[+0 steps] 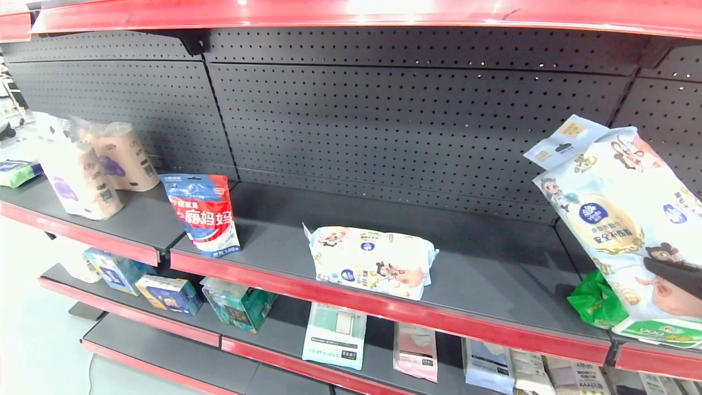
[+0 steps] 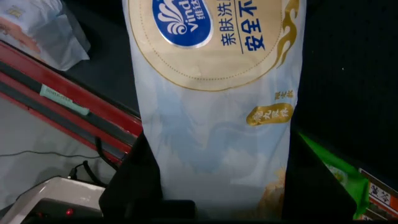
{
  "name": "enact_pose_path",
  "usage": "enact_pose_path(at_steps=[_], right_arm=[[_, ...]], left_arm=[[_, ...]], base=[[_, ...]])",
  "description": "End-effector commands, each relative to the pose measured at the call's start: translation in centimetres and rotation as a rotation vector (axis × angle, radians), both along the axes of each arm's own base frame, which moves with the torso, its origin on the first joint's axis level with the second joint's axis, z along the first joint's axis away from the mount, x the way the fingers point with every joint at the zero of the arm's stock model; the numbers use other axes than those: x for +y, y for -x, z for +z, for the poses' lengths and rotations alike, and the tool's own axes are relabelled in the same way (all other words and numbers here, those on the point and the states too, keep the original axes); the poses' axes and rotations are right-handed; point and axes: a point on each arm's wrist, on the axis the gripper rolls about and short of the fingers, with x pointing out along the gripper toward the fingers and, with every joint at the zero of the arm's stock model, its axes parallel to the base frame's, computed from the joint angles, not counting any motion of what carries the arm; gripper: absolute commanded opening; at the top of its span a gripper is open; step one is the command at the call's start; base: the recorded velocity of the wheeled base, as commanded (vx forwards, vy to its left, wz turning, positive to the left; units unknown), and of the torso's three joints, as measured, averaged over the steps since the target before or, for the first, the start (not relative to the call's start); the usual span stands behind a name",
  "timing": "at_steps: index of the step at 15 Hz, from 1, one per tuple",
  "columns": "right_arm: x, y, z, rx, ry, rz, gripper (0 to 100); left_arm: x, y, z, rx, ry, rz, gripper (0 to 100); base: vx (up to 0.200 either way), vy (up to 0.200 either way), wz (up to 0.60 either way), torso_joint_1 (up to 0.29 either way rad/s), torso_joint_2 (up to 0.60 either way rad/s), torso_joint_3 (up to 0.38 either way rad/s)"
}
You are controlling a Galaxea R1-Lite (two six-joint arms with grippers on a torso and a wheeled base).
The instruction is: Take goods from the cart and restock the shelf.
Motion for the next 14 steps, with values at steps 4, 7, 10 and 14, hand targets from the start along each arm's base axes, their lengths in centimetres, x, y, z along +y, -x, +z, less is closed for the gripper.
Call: enact_pose_path(at_steps=[4,7,10,14], right_arm=[[-0.1,-2.4,0.2,0.042,-0.003,0.012,0],[-0.1,-2.3,0.0,0.048,-0.005,0.010,0],[-0.1,-2.3,-0.1,0.055,-0.005,0.010,0],[-0.1,-2.6,-0.3,0.067,-0.006,0.012,0]], left_arm=[[0.1,-0.3,-3.1,0.035,0.049,0.023,100],[0.5,-1.2,-4.4,-0.008,0.041,0.193,100],[0.7,-1.2,-4.5,-0.011,0.024,0.288,100],[0.8,-1.3,-4.5,-0.002,0.035,0.224,100]], base=[[0.000,0.000,0.00,0.000,0.00,0.000],[0.000,0.000,0.00,0.000,0.00,0.000],[0.000,0.000,0.00,0.000,0.00,0.000],[0.000,0.000,0.00,0.000,0.00,0.000]])
